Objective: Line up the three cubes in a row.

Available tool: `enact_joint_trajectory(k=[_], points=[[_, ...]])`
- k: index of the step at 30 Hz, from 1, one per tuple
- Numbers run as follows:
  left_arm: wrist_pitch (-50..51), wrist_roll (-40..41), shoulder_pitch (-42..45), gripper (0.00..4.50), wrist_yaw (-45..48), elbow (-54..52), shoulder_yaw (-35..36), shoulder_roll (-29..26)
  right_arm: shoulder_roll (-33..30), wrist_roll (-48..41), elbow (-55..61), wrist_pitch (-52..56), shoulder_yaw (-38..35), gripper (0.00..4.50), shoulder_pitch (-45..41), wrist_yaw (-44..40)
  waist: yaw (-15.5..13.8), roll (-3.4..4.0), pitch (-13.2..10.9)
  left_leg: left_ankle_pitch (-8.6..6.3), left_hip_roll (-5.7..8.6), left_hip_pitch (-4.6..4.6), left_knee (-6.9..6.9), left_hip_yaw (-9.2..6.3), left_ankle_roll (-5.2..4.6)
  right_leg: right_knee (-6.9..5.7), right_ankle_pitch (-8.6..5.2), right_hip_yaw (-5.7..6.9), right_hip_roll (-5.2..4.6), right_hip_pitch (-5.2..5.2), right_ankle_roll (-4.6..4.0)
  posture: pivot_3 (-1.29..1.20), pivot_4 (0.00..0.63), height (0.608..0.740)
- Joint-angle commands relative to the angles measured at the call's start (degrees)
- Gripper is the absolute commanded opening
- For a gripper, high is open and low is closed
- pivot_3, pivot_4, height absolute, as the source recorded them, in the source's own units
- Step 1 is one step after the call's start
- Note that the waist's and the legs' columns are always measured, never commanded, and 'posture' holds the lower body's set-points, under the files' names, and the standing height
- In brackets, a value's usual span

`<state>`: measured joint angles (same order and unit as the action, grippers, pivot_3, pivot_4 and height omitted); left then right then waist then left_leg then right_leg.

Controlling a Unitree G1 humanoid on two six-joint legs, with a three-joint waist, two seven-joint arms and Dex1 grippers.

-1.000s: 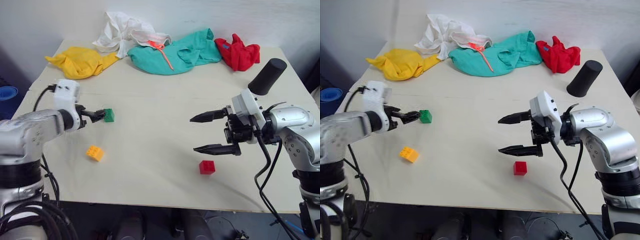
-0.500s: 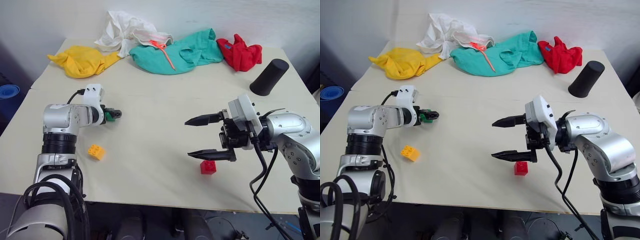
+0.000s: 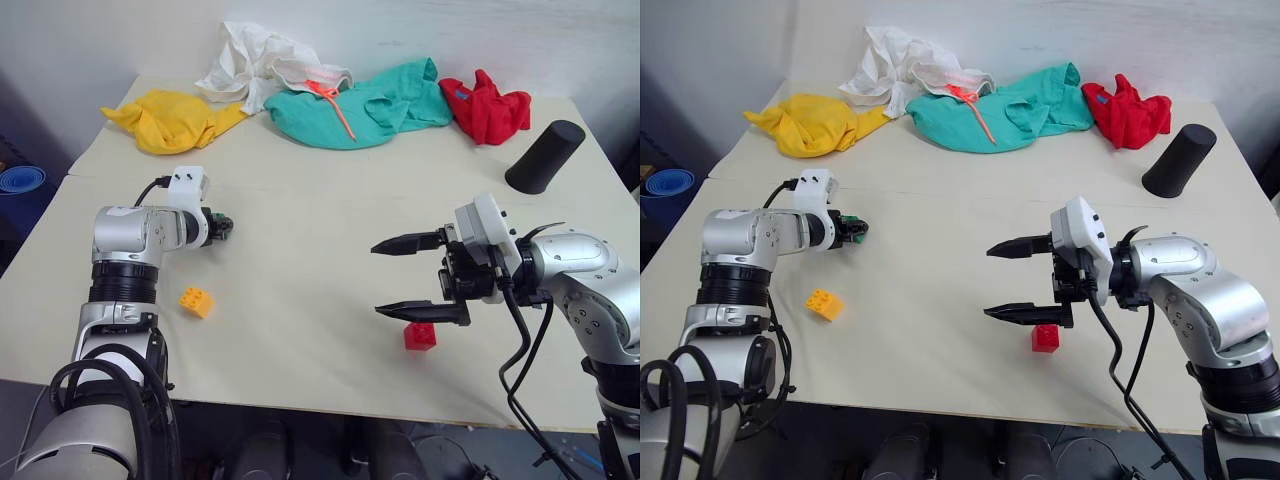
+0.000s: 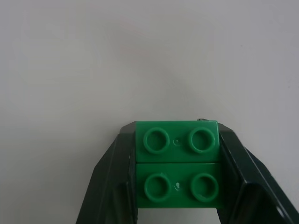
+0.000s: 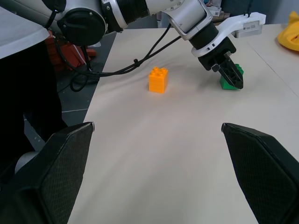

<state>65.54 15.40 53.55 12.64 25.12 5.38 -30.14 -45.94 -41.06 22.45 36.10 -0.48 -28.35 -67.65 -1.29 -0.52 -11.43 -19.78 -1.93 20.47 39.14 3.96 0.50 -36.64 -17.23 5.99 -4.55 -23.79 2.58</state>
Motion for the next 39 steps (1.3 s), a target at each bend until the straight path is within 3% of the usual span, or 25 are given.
enact_joint_trajectory(k=[1,9,13,16,21,25,31,39], points=[[-0.3,-1.0,0.7,1.53,0.6,-1.9,0.0,-0.5,-0.7,-0.6,1.9,-1.4,-2.0,4.50,0.6,-0.2,0.0,0.00,0.0,0.00,0.00,0.00,0.00,0.00,0.00,0.00,0.00,0.00,0.00,0.00,0.00,0.00,0.150,0.740],[-4.3,-2.4,-1.3,1.53,7.8,-6.5,-3.8,-5.5,-2.6,-0.1,-0.4,-1.3,-2.6,4.50,-0.2,-1.1,0.1,-0.03,0.0,0.00,-0.01,0.01,0.00,0.02,0.00,0.00,0.00,-0.01,0.01,-0.02,0.00,0.00,0.150,0.740],[-9.9,1.5,-6.1,1.53,23.1,-15.3,-7.0,-11.5,-4.5,0.8,-0.6,-2.1,-3.5,4.50,1.3,-1.5,0.2,-0.03,0.0,0.01,-0.05,0.01,-0.02,0.03,0.02,0.01,0.00,-0.01,0.02,-0.04,0.00,0.00,0.150,0.740],[-14.3,10.8,-12.3,1.53,43.4,-29.0,-7.5,-18.1,-6.9,1.0,1.2,-2.4,-5.5,4.50,5.7,-2.4,0.1,-0.03,0.0,0.00,-0.06,0.04,-0.02,0.01,0.02,0.08,0.00,-0.01,0.02,-0.03,0.00,0.00,0.150,0.740],[-14.6,15.5,-14.0,1.53,55.9,-38.1,-12.0,-22.5,-8.5,1.5,2.6,-3.2,-7.9,4.50,10.5,-2.3,-0.2,-0.03,0.0,0.00,-0.01,0.12,0.06,-0.04,0.00,0.23,-0.01,0.00,-0.01,-0.03,-0.01,0.00,0.150,0.740],[-22.1,9.0,-13.4,1.53,59.4,-40.3,-21.2,-21.2,-9.9,3.6,4.7,-5.6,-10.3,4.50,17.2,-2.5,-0.2,-0.03,0.0,0.01,0.03,-0.02,0.04,-0.01,-0.03,0.26,-0.01,-0.05,0.01,0.07,0.00,0.00,0.150,0.740],[-31.8,-1.0,-11.0,1.53,60.7,-35.5,-32.2,-15.3,-12.0,4.9,5.9,-7.6,-15.1,4.50,25.5,-3.9,-0.1,-0.03,0.0,-0.01,-0.01,-0.02,0.02,0.05,-0.09,0.23,-0.01,-0.10,0.07,0.05,0.00,0.00,0.150,0.740],[-33.8,-8.3,-7.7,1.53,60.7,-30.3,-38.3,-8.2,-12.3,7.8,4.6,-10.5,-16.6,4.50,29.9,-3.6,-0.2,-0.04,0.0,0.00,0.04,-0.02,0.03,0.01,-0.19,0.21,-0.01,-0.07,0.07,0.06,0.01,0.00,0.150,0.740]])
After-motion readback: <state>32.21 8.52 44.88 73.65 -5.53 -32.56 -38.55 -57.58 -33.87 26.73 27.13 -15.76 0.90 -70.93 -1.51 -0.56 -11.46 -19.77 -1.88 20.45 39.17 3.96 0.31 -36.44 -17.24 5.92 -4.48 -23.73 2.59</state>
